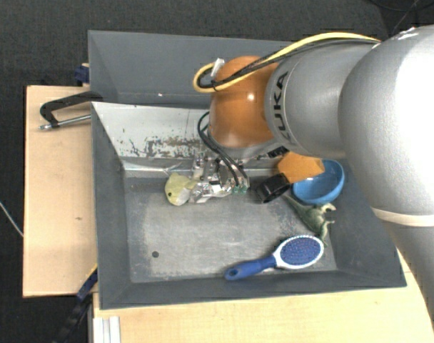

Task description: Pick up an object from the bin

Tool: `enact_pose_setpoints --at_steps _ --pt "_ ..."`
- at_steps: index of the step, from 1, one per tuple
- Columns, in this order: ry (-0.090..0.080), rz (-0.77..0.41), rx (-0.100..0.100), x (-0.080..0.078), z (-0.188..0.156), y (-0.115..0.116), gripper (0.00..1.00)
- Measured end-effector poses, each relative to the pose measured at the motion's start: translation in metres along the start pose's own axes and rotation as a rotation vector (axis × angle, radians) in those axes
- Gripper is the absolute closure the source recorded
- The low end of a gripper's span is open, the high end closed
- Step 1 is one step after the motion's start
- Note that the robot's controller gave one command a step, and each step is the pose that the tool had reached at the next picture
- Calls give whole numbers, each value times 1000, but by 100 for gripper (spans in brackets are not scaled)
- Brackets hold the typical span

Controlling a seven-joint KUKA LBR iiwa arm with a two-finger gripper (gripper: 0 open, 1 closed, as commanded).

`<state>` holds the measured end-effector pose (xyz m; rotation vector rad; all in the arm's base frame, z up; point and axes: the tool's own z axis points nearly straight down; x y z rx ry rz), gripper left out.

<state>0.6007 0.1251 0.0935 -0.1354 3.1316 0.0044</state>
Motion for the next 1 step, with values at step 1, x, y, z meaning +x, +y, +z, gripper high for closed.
enact_pose_setpoints --at_steps 1 --pt "-8 -1 -1 -4 -97 1 100"
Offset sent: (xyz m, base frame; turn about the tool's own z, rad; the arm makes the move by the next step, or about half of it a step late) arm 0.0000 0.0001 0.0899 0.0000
